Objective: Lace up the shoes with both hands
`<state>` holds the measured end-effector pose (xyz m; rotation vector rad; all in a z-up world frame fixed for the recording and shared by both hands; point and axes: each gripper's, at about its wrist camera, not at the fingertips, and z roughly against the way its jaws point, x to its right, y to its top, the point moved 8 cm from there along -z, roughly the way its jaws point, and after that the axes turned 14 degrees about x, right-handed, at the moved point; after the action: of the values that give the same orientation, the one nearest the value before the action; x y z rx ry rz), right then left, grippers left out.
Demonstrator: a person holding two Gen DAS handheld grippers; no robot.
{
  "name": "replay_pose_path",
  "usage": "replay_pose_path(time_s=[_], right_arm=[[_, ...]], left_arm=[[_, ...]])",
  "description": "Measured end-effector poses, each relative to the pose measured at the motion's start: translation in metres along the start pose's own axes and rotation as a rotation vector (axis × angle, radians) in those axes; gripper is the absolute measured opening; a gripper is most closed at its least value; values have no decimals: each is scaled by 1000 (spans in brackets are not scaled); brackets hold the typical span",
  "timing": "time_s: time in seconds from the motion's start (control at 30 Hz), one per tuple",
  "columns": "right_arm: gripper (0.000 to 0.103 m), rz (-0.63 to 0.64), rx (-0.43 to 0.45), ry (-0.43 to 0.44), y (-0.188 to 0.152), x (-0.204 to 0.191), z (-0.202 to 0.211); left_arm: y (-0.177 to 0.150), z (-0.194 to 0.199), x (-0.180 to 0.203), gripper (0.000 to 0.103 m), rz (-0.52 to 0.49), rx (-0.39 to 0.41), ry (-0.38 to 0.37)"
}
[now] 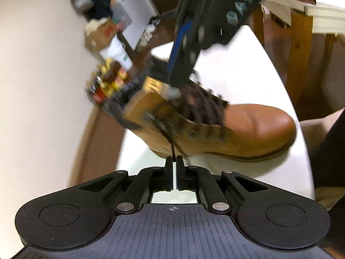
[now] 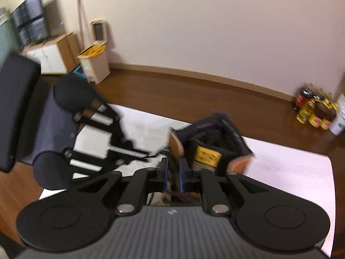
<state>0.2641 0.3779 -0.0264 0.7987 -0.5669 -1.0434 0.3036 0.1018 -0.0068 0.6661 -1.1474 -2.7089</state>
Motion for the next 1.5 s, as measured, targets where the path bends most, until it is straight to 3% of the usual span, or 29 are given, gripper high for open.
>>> replay_pose_path(time_s=[0.2, 0.43, 0.6, 0.7, 0.8, 0.87, 1.07, 1.17, 1.2, 1.23, 1.4, 1.5], right_arm=[[12, -67, -43, -67, -24, 22, 12], [12, -94, -43, -73, -30, 21, 12], [12, -113, -37, -83, -35, 22, 18], [12, -122, -42, -93, -39, 26, 21], [13, -125, -49, -99, -43, 27, 25], [13, -126, -56, -104, -46, 28, 26], [13, -134, -90, -121, -59, 27, 32], [14, -141, -107, -138, -67, 28, 36], [14, -143, -108, -141, -68, 28, 37], [14, -151, -111, -147, -72, 28, 39], [14, -229, -111, -141, -84, 29, 45], [14, -365, -106, -124, -94, 32, 48]], left_arm=[[4, 4, 38, 2, 43, 33, -66], [-18, -6, 39, 2, 91, -40, -28], [-19, 5, 19, 2, 205, -32, 29], [-27, 11, 14, 9, 230, -53, 53], [-46, 8, 11, 24, 266, -103, 49], [-55, 1, 6, 25, 297, -127, 63], [-55, -22, -5, 29, 350, -99, 80], [-56, -37, -5, 28, 383, -85, 68], [-56, -41, -1, 11, 402, -81, 51], [-56, -42, 3, 2, 415, -78, 41], [-44, -18, 25, 2, 473, -45, -19], [-31, 1, 30, 2, 585, -9, -38]])
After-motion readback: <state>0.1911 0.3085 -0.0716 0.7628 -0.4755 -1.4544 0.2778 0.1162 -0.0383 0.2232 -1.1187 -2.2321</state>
